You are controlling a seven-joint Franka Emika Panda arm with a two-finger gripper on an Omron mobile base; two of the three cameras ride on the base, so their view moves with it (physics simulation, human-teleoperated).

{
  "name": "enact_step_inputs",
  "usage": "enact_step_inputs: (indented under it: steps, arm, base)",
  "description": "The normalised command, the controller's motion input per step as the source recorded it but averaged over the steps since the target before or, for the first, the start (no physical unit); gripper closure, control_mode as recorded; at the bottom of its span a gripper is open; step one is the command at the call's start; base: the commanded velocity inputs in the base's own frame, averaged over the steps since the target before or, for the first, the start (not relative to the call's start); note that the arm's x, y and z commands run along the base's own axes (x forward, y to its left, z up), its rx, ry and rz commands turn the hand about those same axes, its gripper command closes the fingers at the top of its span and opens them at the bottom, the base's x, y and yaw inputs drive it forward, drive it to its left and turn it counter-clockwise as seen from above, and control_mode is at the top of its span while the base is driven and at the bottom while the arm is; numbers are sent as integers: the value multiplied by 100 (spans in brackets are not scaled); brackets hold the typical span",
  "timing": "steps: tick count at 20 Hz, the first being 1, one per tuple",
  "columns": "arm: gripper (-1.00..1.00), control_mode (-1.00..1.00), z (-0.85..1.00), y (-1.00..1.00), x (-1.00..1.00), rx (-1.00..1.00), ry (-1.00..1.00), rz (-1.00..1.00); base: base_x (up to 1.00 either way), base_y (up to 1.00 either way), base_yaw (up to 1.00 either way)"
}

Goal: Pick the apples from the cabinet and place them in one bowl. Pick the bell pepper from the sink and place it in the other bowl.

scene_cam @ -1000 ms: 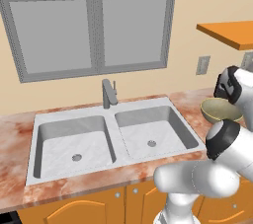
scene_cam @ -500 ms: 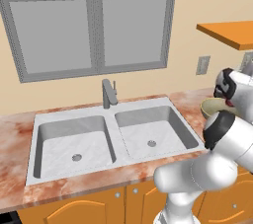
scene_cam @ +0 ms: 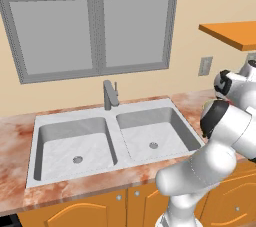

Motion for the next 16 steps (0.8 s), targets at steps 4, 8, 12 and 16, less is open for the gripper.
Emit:
enact_step_inputs:
  steps: [4, 8, 12, 16]
  arm:
    - [100, -100, -21, -8, 13, 8, 3, 0]
    - [100, -100, -20, -9, 15, 4, 4, 0]
    - [100, -100, -18, -4, 16, 0, 3, 0]
    - [100, -100, -18, -3, 16, 0, 1, 0]
  base:
    - [0, 0, 0]
    - [0, 0, 0]
    - [0, 0, 0]
    - [0, 0, 0]
